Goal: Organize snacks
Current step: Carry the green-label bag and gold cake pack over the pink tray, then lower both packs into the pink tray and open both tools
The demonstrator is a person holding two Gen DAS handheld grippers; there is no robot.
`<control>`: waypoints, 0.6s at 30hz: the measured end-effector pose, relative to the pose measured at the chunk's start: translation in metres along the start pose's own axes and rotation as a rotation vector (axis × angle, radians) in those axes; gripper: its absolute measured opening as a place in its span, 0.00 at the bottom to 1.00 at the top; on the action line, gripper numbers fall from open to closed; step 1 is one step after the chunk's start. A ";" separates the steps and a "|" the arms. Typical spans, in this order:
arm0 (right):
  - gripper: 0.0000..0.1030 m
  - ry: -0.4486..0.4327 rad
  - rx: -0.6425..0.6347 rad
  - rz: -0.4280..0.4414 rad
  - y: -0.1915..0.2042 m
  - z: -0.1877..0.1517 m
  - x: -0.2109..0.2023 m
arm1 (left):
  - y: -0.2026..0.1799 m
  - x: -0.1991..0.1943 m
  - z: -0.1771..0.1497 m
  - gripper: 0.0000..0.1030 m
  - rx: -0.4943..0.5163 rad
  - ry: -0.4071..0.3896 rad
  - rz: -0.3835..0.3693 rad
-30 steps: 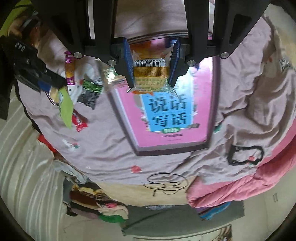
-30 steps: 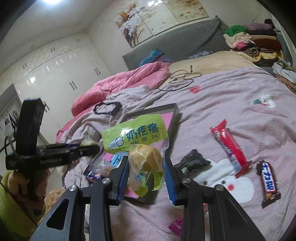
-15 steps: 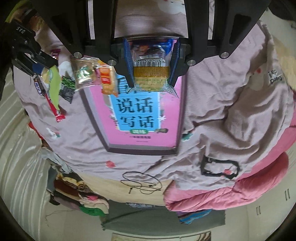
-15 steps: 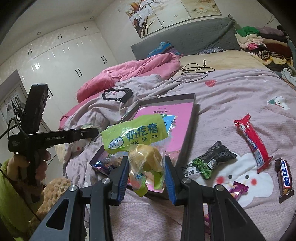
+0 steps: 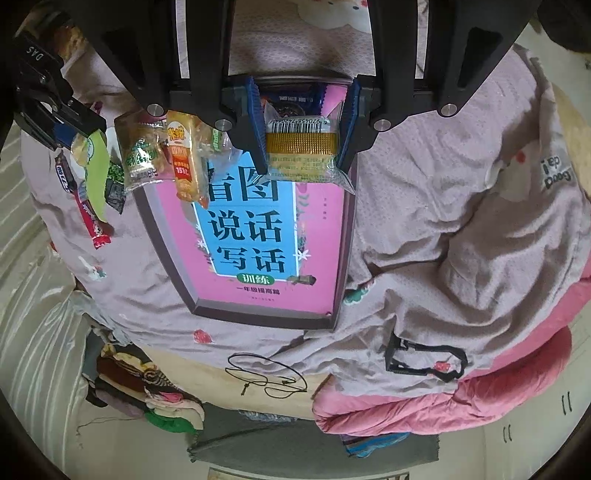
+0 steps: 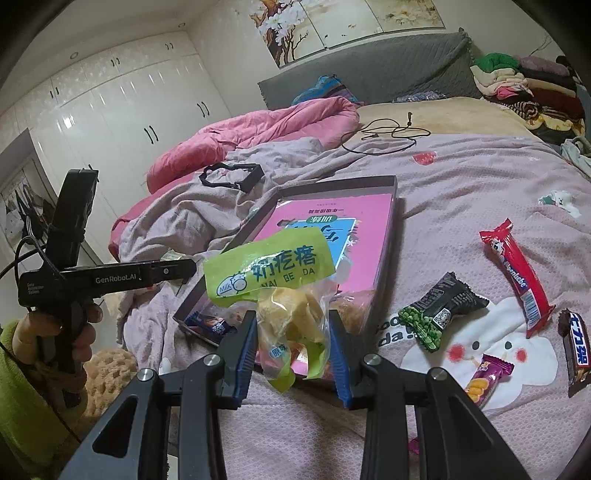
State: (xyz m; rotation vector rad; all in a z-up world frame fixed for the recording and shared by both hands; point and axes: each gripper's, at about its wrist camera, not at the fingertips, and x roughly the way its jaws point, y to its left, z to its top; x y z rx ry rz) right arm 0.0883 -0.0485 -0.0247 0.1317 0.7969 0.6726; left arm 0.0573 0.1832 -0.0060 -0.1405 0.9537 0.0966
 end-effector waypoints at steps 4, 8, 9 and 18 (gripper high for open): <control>0.35 0.003 -0.012 -0.012 0.004 0.000 0.004 | 0.000 0.005 -0.003 0.35 -0.001 0.005 -0.004; 0.35 0.007 -0.020 -0.021 0.007 0.000 0.008 | 0.000 0.010 -0.005 0.35 0.000 0.012 -0.009; 0.35 0.009 -0.023 -0.026 0.008 0.000 0.009 | 0.000 0.011 -0.006 0.35 -0.001 0.012 -0.010; 0.35 0.017 -0.045 -0.046 0.015 0.003 0.020 | 0.003 0.021 -0.009 0.36 -0.008 0.018 -0.026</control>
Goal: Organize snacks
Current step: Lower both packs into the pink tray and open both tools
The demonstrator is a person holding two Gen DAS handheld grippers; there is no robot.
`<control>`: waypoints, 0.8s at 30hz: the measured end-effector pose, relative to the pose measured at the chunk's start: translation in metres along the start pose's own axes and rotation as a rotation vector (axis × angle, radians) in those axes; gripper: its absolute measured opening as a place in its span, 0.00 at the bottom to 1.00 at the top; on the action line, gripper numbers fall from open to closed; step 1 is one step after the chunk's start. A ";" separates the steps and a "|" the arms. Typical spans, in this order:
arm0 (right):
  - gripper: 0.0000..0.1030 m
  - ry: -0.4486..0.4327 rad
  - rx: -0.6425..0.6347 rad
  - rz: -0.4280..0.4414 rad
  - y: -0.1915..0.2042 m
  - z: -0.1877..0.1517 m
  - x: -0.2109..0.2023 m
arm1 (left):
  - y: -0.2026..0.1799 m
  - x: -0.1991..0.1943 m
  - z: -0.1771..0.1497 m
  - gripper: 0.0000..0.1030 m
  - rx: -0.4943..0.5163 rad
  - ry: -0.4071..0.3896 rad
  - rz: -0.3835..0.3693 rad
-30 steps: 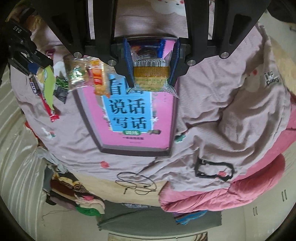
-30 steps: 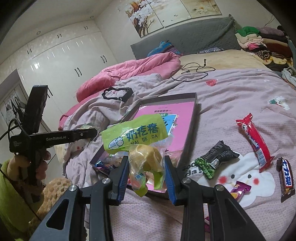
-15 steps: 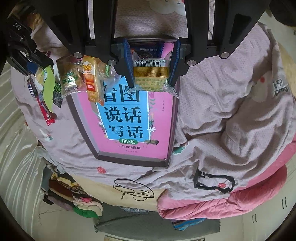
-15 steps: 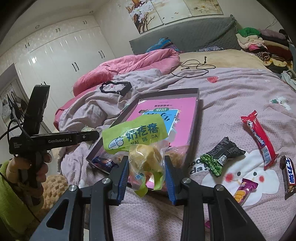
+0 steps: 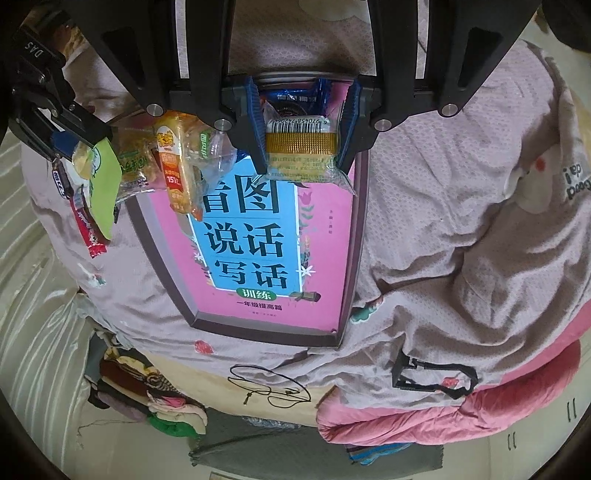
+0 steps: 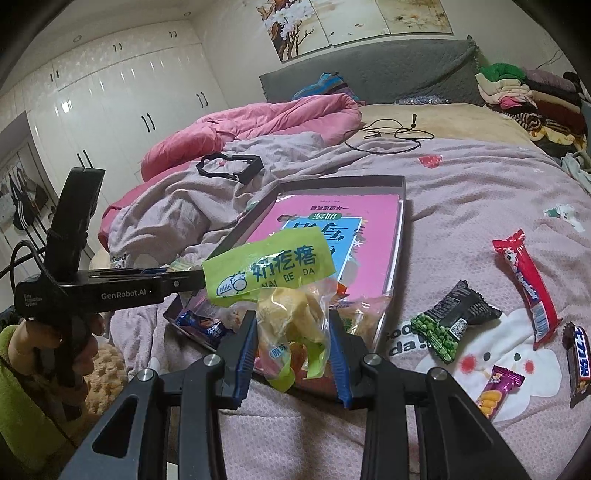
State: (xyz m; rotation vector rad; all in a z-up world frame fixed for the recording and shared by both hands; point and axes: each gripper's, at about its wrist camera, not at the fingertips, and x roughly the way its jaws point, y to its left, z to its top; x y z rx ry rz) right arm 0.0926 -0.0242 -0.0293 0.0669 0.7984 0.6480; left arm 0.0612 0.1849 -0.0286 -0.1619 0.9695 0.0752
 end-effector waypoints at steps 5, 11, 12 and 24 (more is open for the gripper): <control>0.35 0.007 0.000 -0.009 0.002 0.002 0.007 | 0.000 0.007 -0.002 0.36 -0.002 0.004 -0.010; 0.35 0.024 0.012 -0.036 0.002 0.005 0.016 | -0.004 0.012 -0.004 0.36 0.013 0.006 -0.022; 0.35 0.026 0.011 -0.039 0.002 0.005 0.018 | -0.004 0.013 -0.004 0.36 0.014 0.006 -0.024; 0.35 0.056 -0.022 -0.054 0.011 0.003 0.032 | -0.006 0.017 -0.006 0.36 0.021 0.003 -0.028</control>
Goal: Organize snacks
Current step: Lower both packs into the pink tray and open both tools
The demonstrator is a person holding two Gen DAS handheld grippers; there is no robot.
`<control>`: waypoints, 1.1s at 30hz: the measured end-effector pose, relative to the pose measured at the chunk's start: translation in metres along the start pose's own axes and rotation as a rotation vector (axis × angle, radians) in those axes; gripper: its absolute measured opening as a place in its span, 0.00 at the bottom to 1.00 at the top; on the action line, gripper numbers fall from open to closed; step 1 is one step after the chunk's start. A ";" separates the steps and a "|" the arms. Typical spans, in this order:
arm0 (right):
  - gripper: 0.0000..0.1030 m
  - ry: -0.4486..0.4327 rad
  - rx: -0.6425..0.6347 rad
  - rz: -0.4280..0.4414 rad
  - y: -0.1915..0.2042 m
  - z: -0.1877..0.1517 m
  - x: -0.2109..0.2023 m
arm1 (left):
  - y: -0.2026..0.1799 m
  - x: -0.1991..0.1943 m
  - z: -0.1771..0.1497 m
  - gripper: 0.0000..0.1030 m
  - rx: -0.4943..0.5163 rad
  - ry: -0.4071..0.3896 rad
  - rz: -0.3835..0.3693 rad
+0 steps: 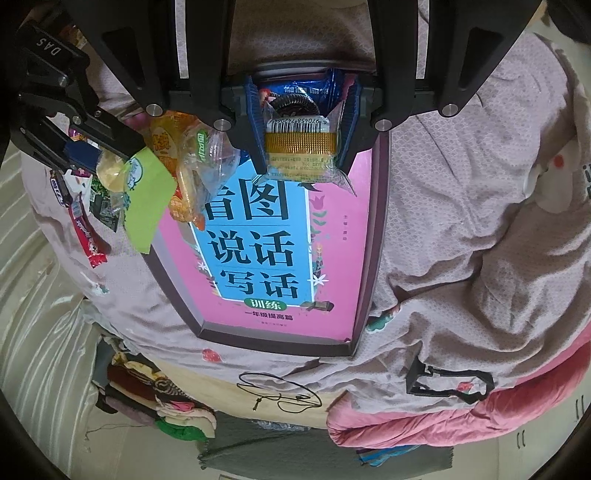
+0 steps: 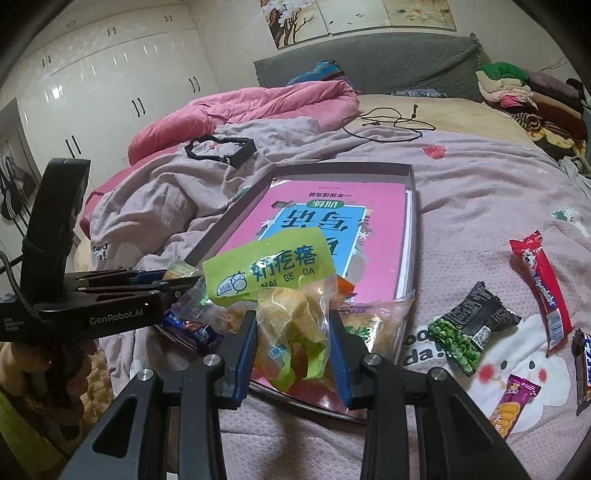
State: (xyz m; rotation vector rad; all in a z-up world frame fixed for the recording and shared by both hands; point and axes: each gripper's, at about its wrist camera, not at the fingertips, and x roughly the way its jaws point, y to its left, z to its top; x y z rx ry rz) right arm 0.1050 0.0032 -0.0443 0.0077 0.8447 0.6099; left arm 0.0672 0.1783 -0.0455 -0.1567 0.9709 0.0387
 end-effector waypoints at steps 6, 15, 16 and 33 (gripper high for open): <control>0.35 0.007 -0.007 -0.009 0.000 -0.003 0.002 | 0.001 0.001 0.000 0.37 0.000 -0.002 0.006; 0.36 -0.005 -0.017 -0.018 0.000 -0.004 0.000 | 0.002 0.001 0.001 0.38 -0.003 -0.001 0.009; 0.36 -0.008 -0.022 -0.026 0.000 -0.003 0.000 | 0.002 0.001 0.000 0.38 -0.002 0.000 0.009; 0.37 -0.018 -0.025 -0.046 -0.001 -0.001 0.000 | 0.000 0.001 0.001 0.38 0.000 0.002 0.025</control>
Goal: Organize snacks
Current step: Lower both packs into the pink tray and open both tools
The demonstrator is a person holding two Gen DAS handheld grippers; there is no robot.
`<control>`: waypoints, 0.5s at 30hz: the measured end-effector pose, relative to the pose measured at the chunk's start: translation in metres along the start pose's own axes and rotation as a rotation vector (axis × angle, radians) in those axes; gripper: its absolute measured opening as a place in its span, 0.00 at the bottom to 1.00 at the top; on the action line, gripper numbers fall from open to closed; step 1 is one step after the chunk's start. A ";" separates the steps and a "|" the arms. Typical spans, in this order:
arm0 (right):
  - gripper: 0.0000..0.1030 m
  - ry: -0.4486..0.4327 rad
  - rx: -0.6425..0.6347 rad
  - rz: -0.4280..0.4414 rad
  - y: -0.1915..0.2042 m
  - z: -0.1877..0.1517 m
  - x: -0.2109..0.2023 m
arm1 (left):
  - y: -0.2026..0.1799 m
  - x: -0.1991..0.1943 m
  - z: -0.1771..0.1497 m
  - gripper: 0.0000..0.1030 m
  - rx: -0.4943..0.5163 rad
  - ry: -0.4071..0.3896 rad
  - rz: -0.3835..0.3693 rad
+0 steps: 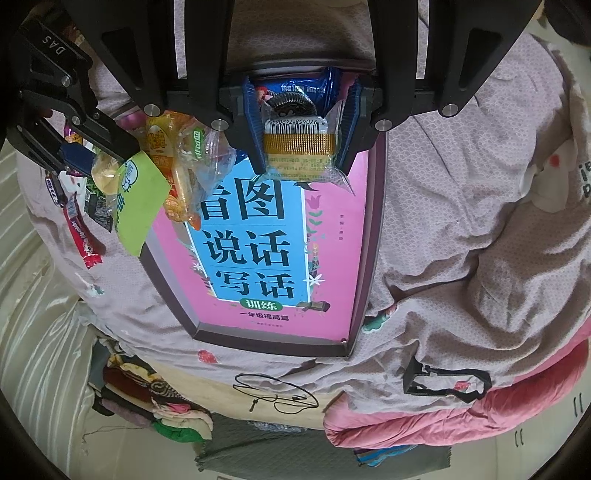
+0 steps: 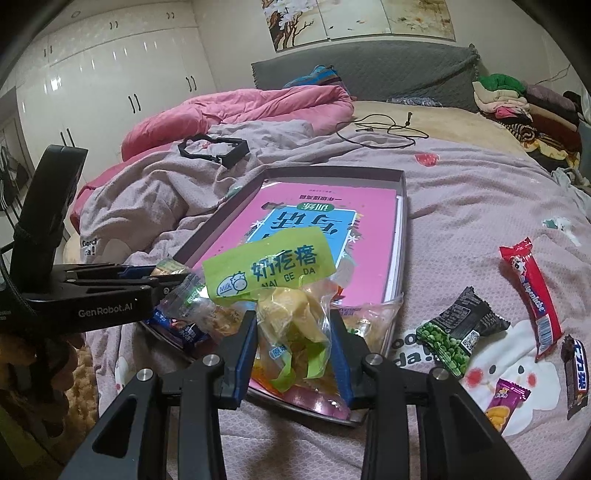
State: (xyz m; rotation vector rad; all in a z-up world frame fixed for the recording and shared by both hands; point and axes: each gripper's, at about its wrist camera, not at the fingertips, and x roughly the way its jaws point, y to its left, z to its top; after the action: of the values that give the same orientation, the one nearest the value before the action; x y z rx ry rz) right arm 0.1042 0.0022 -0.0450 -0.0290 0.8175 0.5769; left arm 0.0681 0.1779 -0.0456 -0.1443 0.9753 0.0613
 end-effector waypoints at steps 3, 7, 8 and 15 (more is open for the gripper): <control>0.37 -0.003 0.002 0.005 0.000 -0.002 -0.001 | 0.000 0.000 0.000 0.38 -0.003 -0.002 0.000; 0.37 -0.002 -0.004 0.010 0.002 -0.004 -0.002 | 0.001 -0.002 0.001 0.38 -0.006 -0.006 0.004; 0.37 0.000 -0.005 0.012 0.002 -0.004 -0.002 | 0.001 -0.003 0.001 0.38 -0.008 -0.006 0.004; 0.37 -0.001 -0.005 0.017 0.003 -0.009 -0.006 | 0.004 -0.004 0.001 0.38 -0.017 -0.005 0.006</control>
State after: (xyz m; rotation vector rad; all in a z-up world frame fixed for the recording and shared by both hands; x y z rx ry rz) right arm 0.0933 -0.0002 -0.0461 -0.0260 0.8163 0.5953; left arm 0.0663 0.1822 -0.0422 -0.1568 0.9707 0.0753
